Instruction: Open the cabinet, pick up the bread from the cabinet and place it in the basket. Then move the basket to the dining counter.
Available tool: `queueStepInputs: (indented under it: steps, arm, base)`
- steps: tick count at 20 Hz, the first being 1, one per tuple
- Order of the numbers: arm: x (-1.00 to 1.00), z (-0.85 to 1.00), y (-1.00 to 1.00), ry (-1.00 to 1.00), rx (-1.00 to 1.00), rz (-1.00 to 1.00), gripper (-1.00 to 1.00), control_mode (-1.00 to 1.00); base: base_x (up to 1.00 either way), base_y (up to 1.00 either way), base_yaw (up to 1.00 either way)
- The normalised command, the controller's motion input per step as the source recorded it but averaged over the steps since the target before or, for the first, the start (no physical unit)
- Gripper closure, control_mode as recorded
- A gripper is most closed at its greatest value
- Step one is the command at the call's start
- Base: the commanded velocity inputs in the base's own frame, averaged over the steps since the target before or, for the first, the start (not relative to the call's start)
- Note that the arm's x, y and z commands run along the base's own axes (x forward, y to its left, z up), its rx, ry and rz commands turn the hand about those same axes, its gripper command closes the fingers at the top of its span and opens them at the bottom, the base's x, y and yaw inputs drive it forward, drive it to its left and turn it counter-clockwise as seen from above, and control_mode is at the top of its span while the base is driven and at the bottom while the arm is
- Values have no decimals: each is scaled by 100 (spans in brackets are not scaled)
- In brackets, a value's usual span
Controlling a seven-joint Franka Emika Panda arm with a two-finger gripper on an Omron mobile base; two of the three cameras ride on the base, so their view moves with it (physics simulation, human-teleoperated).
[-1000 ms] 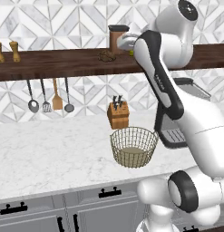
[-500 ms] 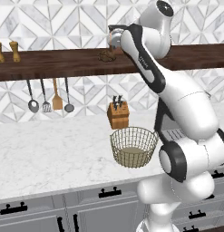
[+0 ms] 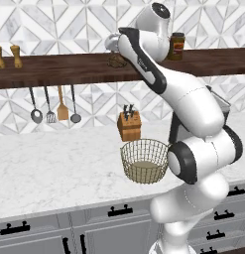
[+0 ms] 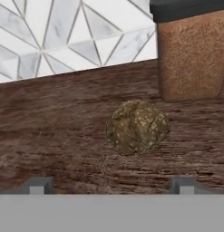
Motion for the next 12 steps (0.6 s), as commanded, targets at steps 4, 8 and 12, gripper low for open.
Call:
queueStepInputs:
  steps: [4, 8, 12]
  arm:
    - [50, -7, 1, 0, 0, 3, -100, -100]
    - [16, 0, 0, 0, -1, 5, -100, -100]
    - [12, -18, 0, 0, -4, 5, -100, -100]
  base:
    - [0, 0, 0]
    - [0, 0, 0]
    - [0, 0, 0]
